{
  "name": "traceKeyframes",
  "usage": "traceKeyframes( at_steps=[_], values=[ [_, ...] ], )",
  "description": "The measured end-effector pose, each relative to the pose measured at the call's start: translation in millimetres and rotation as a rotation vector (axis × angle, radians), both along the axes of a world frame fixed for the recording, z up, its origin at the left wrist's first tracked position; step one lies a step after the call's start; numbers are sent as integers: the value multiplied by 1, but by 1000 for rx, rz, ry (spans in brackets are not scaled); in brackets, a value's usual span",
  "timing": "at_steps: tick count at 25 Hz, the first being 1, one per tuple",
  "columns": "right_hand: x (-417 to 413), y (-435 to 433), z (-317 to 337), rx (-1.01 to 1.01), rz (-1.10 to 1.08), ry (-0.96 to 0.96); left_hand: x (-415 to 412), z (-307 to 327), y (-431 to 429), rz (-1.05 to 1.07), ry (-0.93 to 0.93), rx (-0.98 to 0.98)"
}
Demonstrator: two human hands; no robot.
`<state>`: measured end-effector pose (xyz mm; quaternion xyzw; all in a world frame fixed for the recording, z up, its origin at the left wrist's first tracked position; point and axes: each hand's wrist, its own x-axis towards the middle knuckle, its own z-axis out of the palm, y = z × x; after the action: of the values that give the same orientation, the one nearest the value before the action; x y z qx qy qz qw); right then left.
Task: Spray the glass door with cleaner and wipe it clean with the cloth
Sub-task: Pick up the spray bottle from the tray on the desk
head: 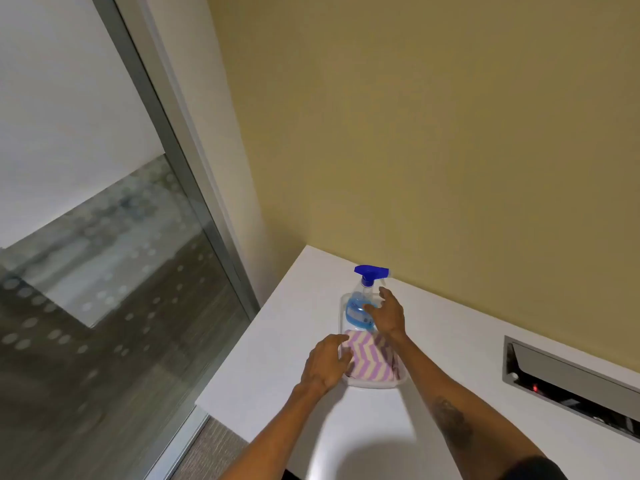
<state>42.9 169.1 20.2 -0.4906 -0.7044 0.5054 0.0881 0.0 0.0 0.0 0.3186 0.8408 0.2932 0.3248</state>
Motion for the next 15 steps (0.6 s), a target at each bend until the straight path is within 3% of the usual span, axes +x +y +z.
traceKeyframes(
  at_steps=[6,15],
  values=[
    [-26,6,-7,-147,-147,160,-2,-15,-8,-34,0,-31],
    [-38,-1,-29,-31,-228,229,-9,-25,-22,-16,-3,9]
  ],
)
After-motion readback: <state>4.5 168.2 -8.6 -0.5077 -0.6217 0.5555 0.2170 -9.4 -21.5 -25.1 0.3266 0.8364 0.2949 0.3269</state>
